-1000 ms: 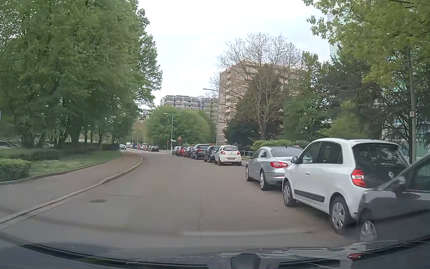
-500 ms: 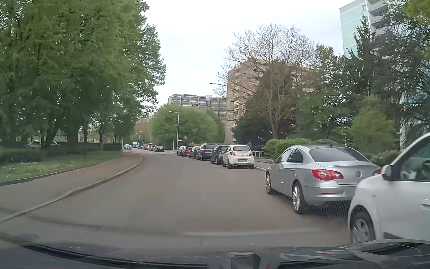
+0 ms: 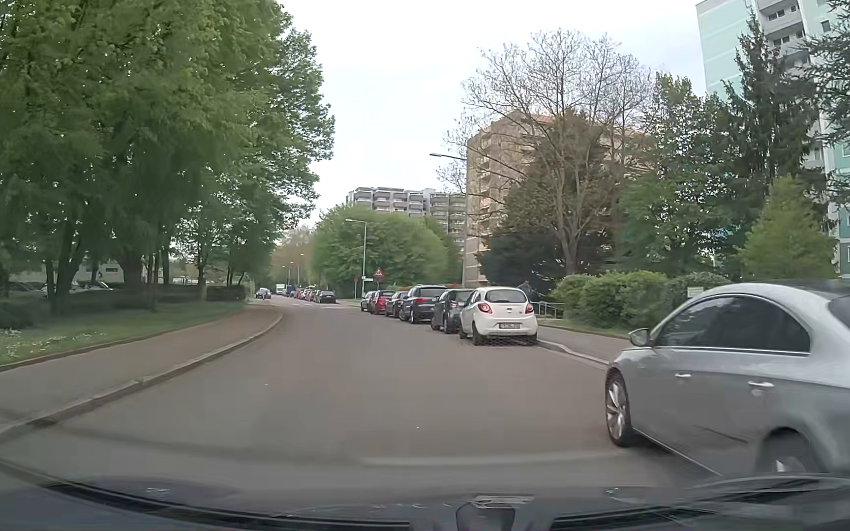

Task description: Follow the waypoints while adhering to traffic rules and regulations

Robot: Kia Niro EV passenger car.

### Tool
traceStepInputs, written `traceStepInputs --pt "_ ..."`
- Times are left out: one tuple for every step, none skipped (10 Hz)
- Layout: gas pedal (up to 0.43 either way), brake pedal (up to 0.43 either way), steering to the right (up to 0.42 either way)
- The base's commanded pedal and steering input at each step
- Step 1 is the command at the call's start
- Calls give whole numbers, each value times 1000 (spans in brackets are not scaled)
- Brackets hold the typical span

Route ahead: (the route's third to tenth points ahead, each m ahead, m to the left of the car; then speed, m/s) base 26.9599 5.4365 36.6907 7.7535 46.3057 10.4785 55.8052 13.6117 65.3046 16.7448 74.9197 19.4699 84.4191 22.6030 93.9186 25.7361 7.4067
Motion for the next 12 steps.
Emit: traceStepInputs --pt "59 0 -32" --pt "59 0 -32" --pt "59 0 -32" --pt "59 0 -32" --pt "59 0 -32" --pt "59 0 -32" --pt "59 0 -32" --pt "59 0 -32" --pt "59 0 -32" --pt "59 0 -32" --pt "59 0 -32" --pt "59 0 -32"
